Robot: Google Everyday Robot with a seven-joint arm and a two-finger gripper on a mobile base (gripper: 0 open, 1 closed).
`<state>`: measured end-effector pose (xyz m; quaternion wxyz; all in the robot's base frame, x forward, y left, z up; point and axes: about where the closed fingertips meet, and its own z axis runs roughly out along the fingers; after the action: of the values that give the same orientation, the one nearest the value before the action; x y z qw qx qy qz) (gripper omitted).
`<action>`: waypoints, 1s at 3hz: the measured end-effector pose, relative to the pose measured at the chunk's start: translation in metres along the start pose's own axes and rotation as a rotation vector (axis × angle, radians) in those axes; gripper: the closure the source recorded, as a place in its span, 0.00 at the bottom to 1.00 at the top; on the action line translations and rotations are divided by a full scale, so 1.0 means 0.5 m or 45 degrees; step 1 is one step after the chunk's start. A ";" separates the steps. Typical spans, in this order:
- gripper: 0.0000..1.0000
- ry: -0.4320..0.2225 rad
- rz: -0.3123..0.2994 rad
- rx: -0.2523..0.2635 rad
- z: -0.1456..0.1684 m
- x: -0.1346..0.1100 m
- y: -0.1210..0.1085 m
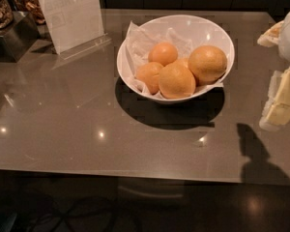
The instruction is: Pick orange from white bowl
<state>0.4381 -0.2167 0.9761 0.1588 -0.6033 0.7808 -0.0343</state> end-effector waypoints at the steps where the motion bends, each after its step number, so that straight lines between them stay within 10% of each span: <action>1: 0.00 0.000 0.000 0.000 0.000 0.000 0.000; 3: 0.00 -0.070 -0.116 0.020 -0.006 -0.075 -0.061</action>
Offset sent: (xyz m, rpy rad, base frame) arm 0.0229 0.0175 0.0145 0.0294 -0.0325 0.0605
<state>0.4738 -0.1897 0.9944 0.1833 -0.6378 0.7474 -0.0311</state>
